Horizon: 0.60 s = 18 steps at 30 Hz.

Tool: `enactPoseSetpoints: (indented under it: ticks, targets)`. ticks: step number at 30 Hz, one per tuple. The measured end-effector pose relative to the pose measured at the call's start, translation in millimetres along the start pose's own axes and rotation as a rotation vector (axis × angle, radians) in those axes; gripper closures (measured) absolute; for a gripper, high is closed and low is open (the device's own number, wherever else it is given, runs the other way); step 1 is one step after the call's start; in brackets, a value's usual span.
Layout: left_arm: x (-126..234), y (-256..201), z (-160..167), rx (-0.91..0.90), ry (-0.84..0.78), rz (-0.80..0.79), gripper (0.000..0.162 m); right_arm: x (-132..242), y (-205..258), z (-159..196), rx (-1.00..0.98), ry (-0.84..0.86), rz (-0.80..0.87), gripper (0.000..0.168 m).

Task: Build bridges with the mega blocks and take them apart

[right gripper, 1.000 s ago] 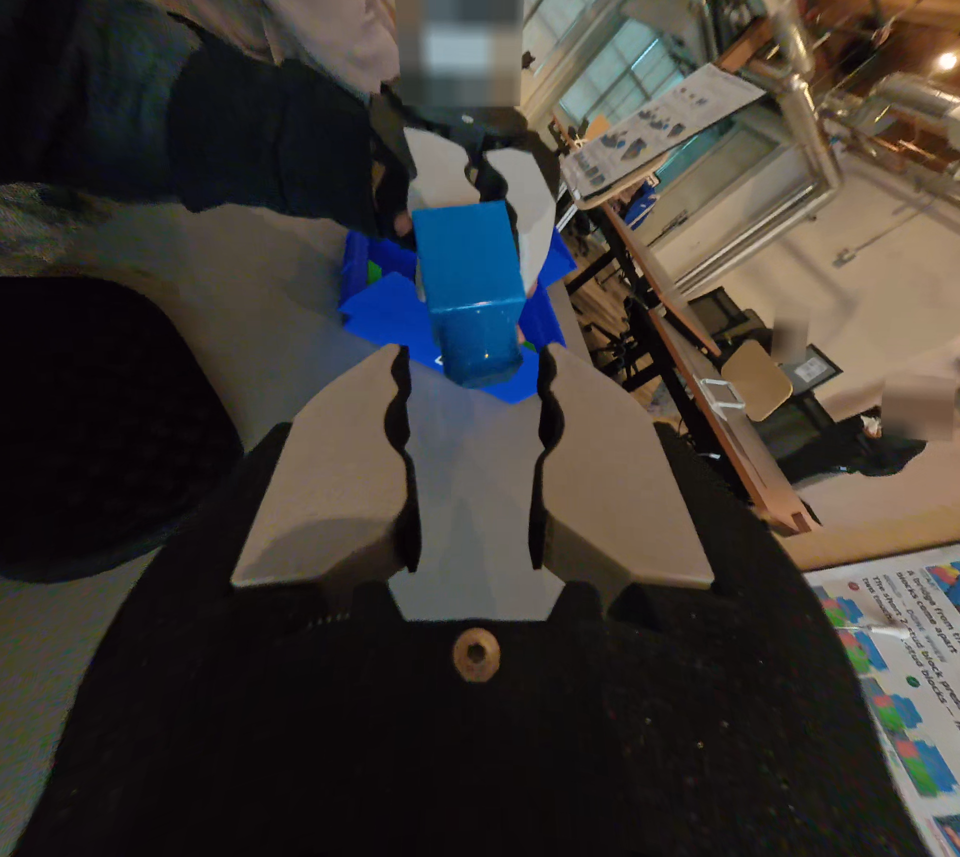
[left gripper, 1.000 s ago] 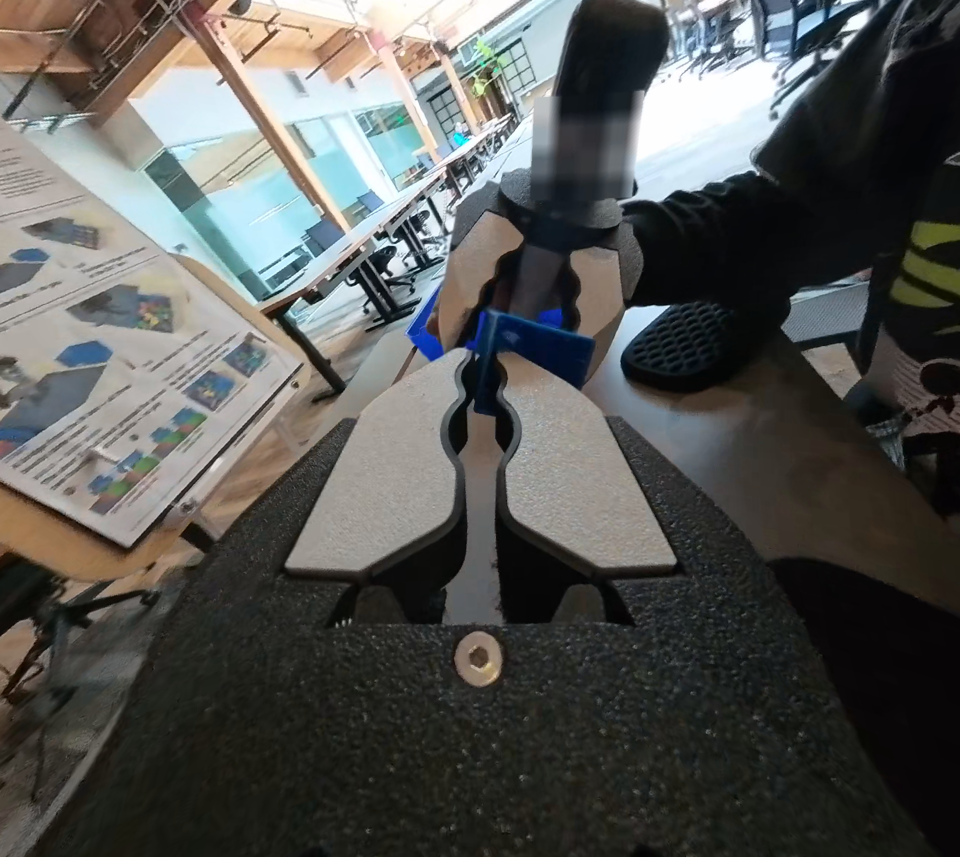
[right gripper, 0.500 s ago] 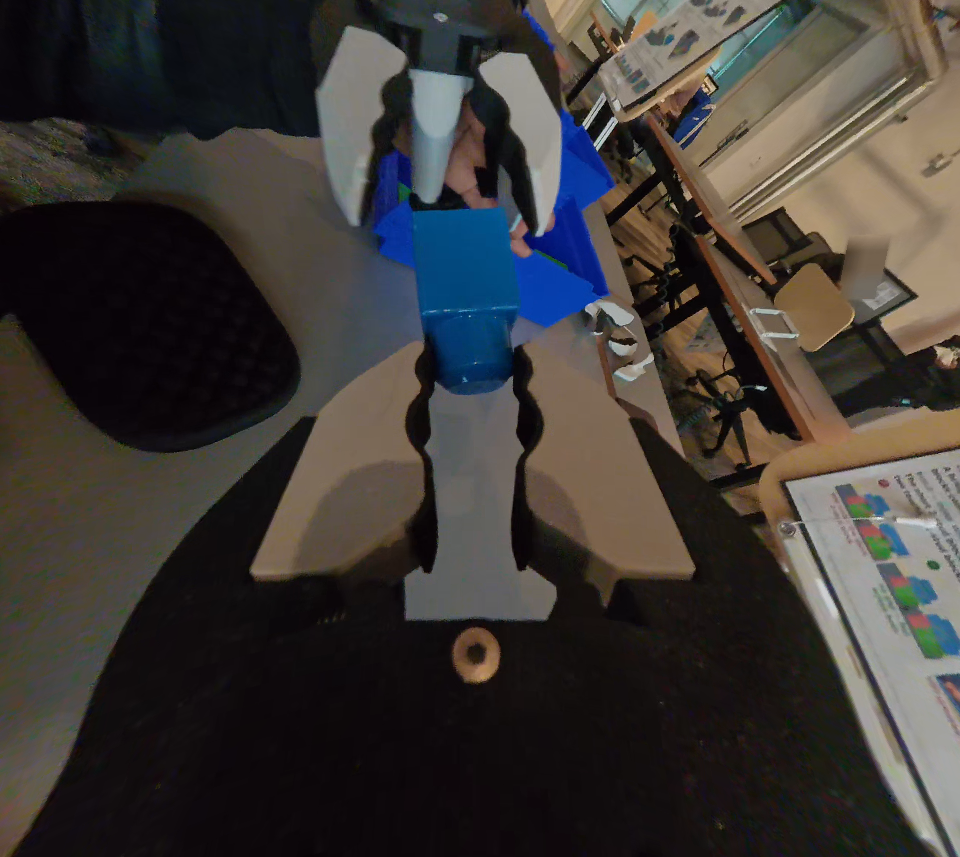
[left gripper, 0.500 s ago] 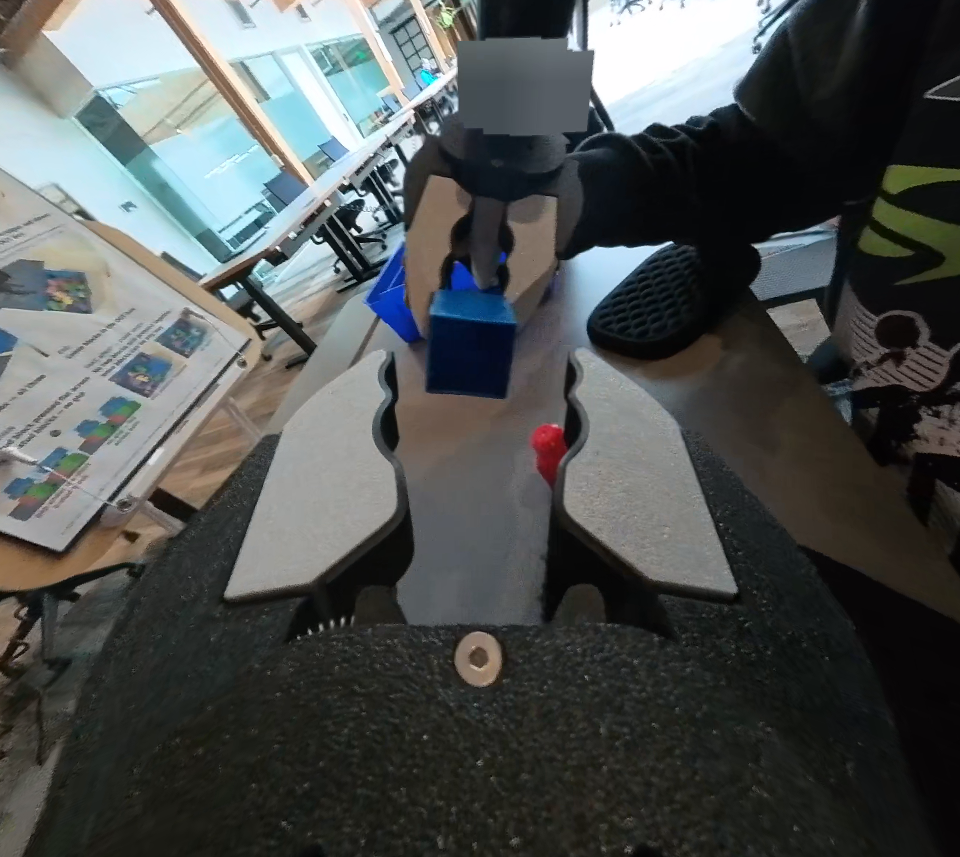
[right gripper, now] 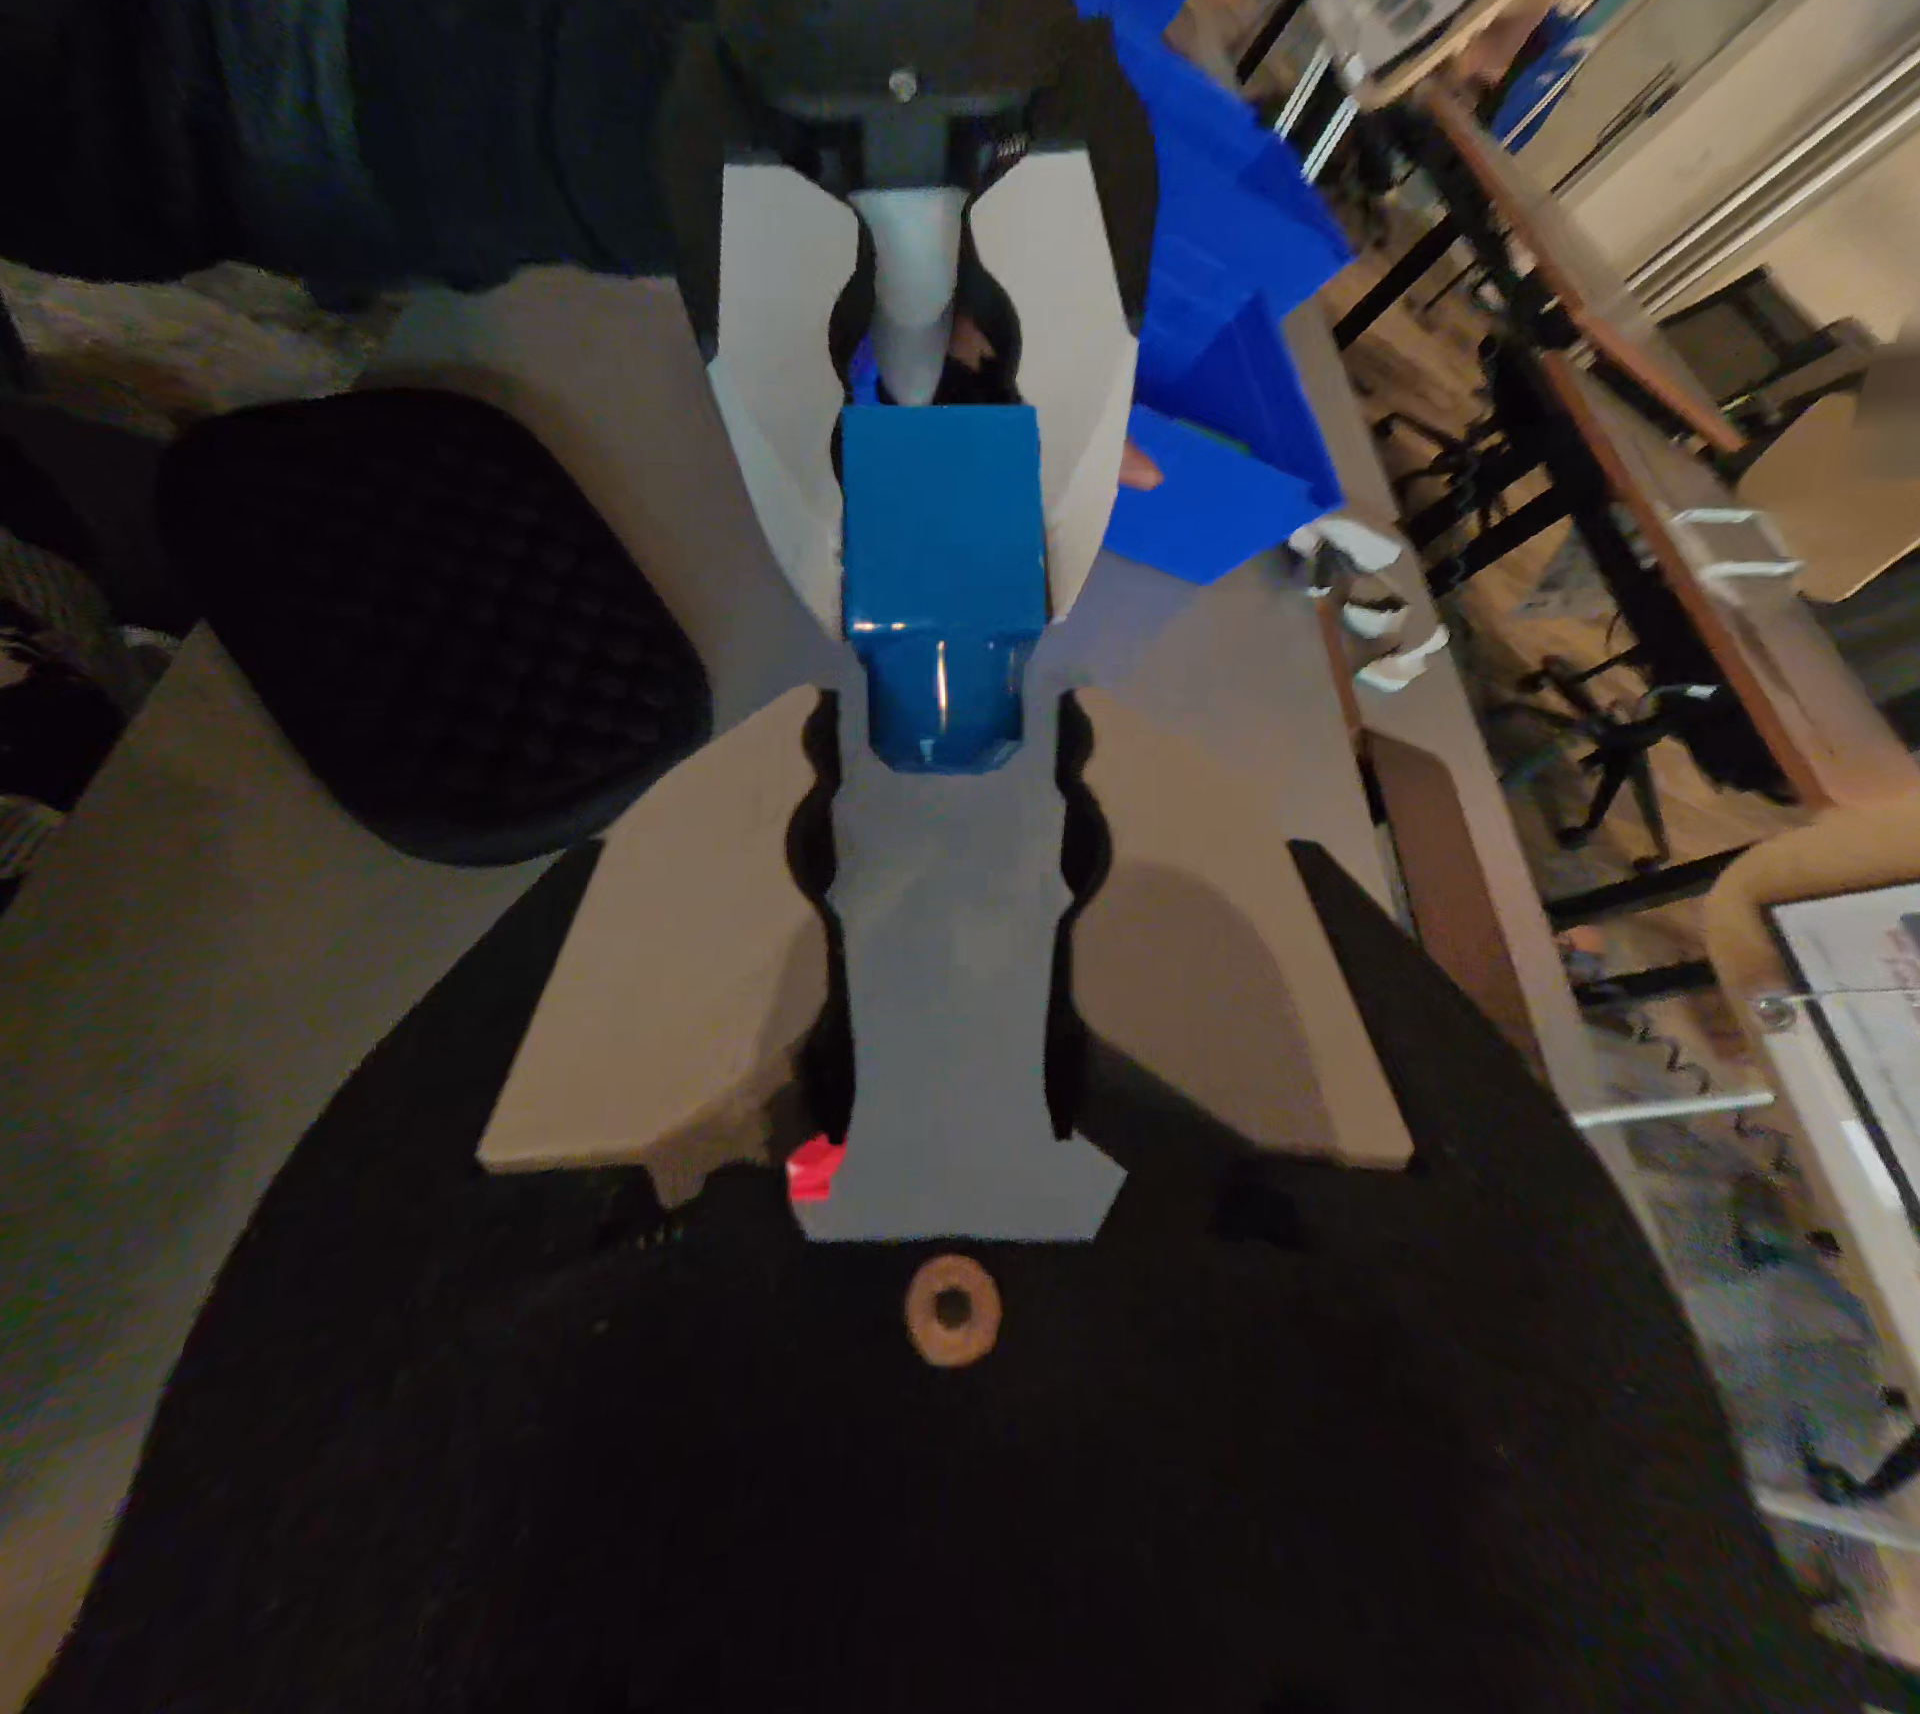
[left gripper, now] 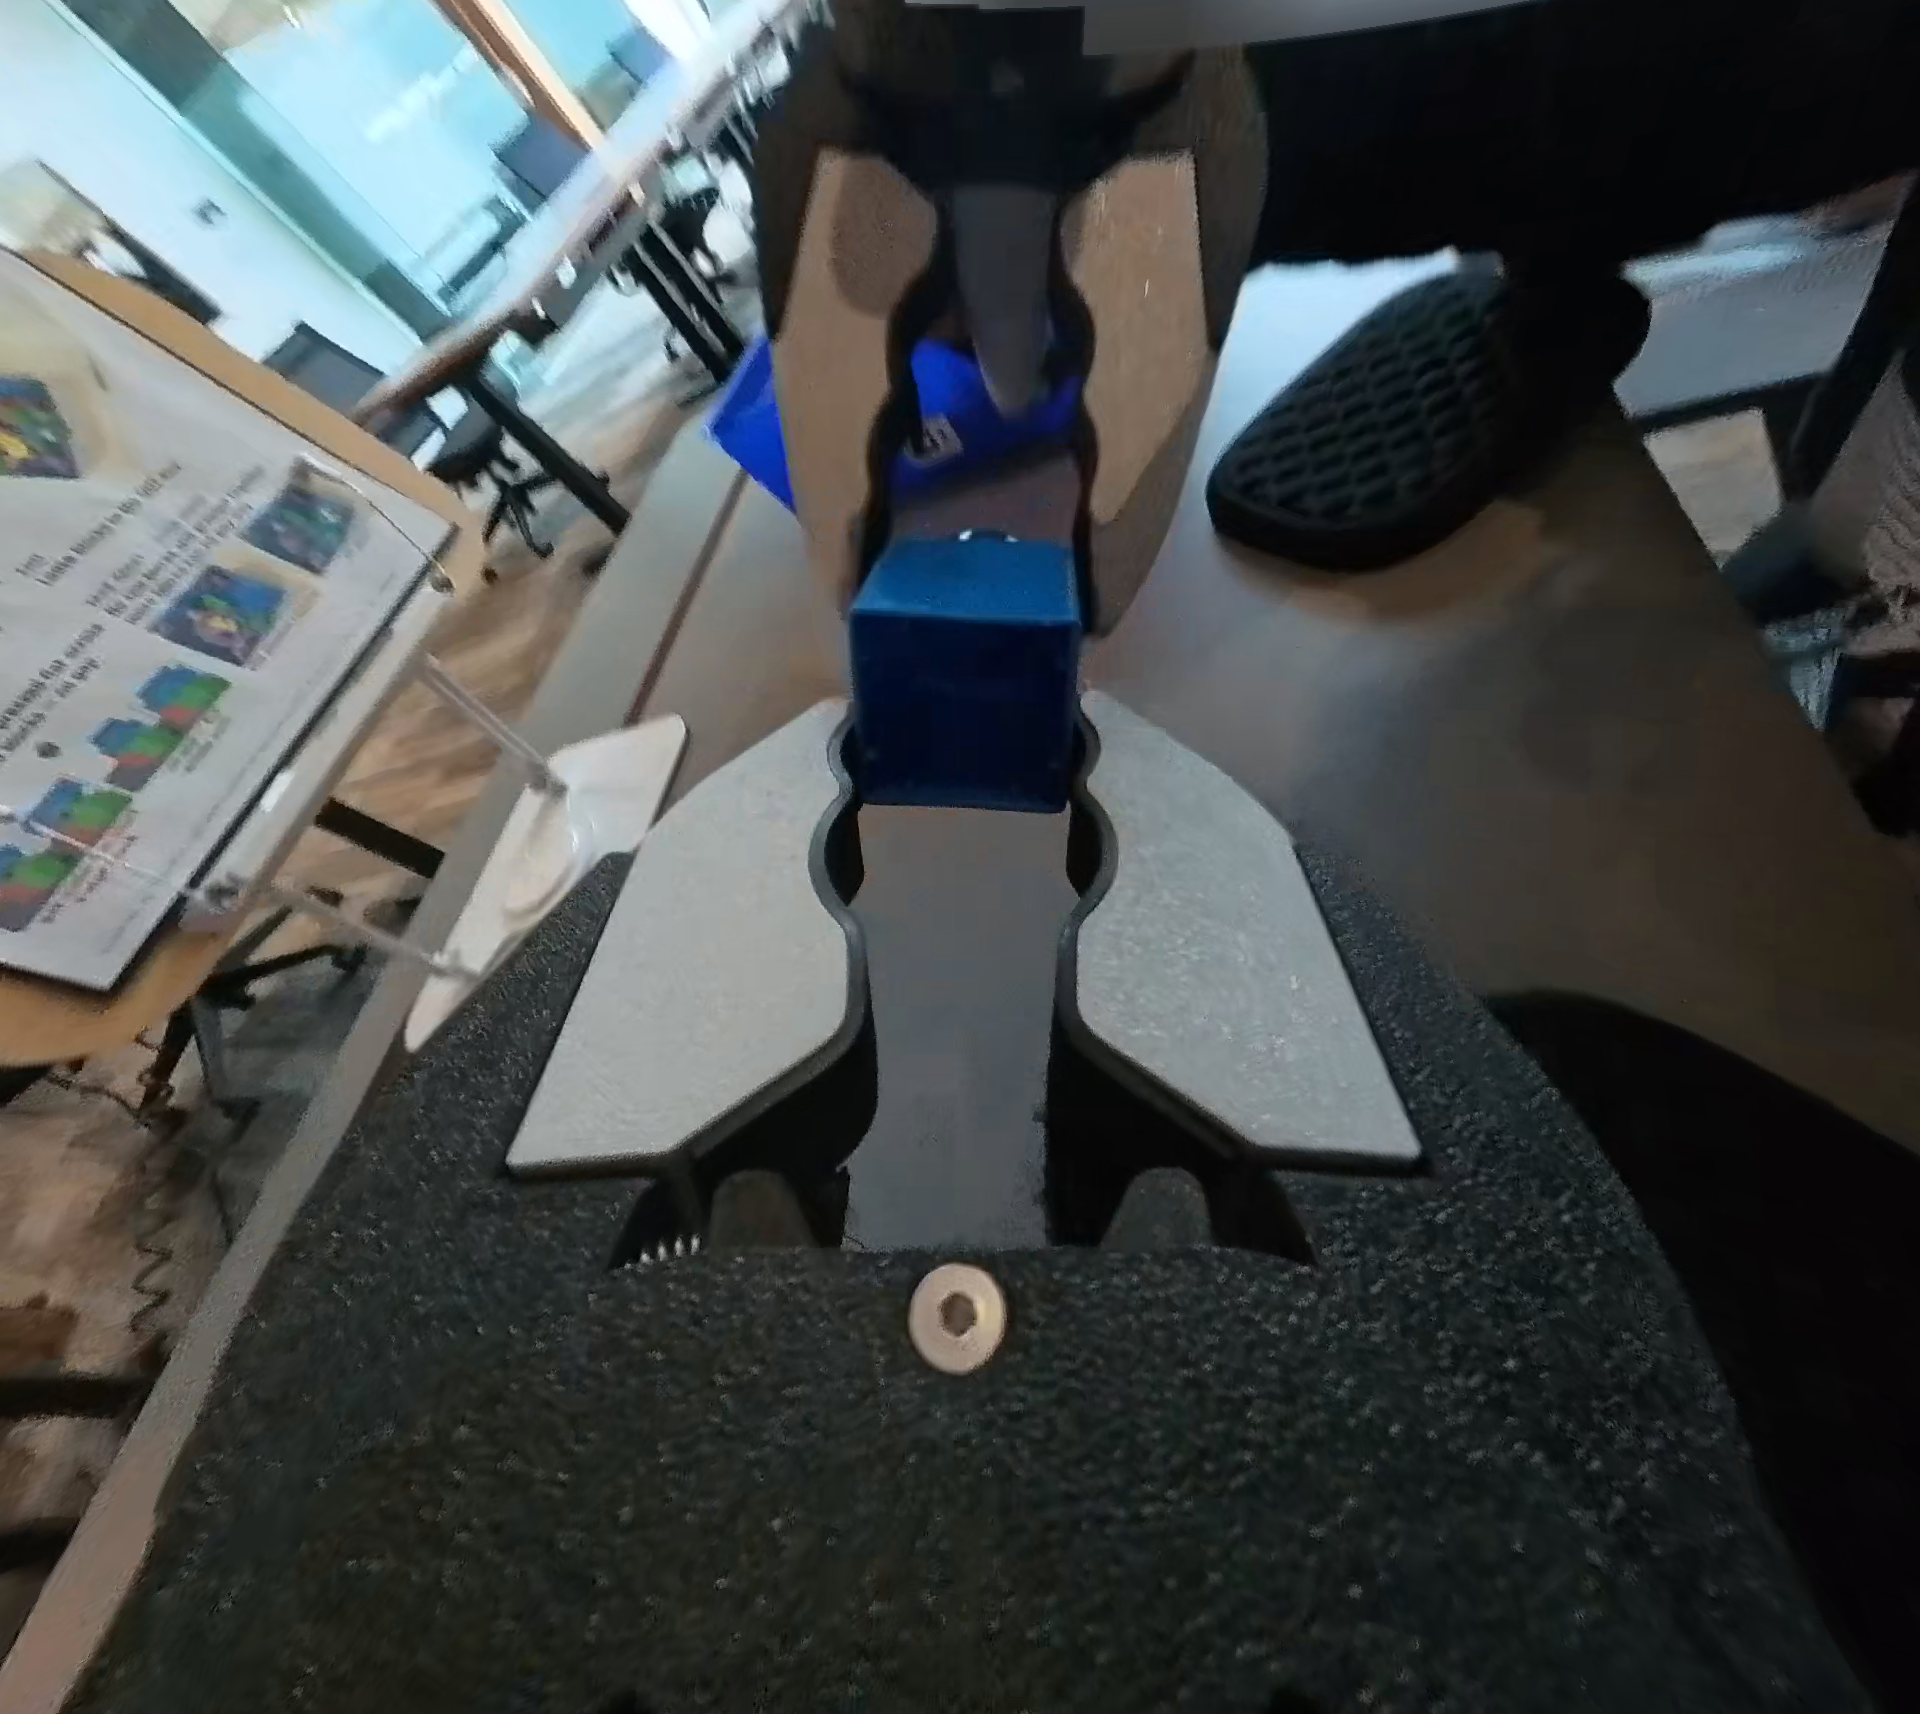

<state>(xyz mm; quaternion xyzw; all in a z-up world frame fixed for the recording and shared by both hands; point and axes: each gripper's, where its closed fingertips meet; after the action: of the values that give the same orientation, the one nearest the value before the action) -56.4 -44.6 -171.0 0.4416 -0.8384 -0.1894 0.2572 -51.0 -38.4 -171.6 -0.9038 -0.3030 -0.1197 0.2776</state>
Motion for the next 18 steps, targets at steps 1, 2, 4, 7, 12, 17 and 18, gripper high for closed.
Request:
enactPoseSetpoints:
  ticks: [1,2,4,7,12,17,18]
  targets:
    - [-1,-2,7,-0.005,0.050,0.014,0.126,0,0,2,-0.002,0.027,-0.004,0.125]
    - [-2,-3,14,-0.012,0.096,0.027,0.126,1,2,3,-0.005,0.047,-0.013,0.123]
    - [-4,-8,21,-0.010,0.143,0.064,0.126,-1,5,1,-0.021,0.077,-0.020,0.123]
    - [-8,-12,28,-0.013,0.191,0.100,0.126,-9,12,4,-0.011,0.161,-0.031,0.121]
    - [-15,-15,32,-0.032,0.230,0.120,0.125,-22,13,7,0.021,0.248,0.008,0.132]
    - [-14,-4,22,-0.013,0.128,0.034,0.123,-16,4,0,-0.030,0.148,0.034,0.135]
    - [-12,1,17,0.007,0.082,-0.005,0.121,-12,0,-6,-0.065,0.075,0.036,0.135]
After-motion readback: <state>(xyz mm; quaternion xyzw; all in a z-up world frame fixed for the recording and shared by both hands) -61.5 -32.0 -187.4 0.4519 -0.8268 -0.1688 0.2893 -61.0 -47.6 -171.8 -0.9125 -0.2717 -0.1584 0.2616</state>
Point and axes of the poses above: each gripper's, where its closed fingertips meet, x back along the fingers, z out of its underside, y = z × x across the jaws, and after that the axes turned 4 degrees about -x, right-handed
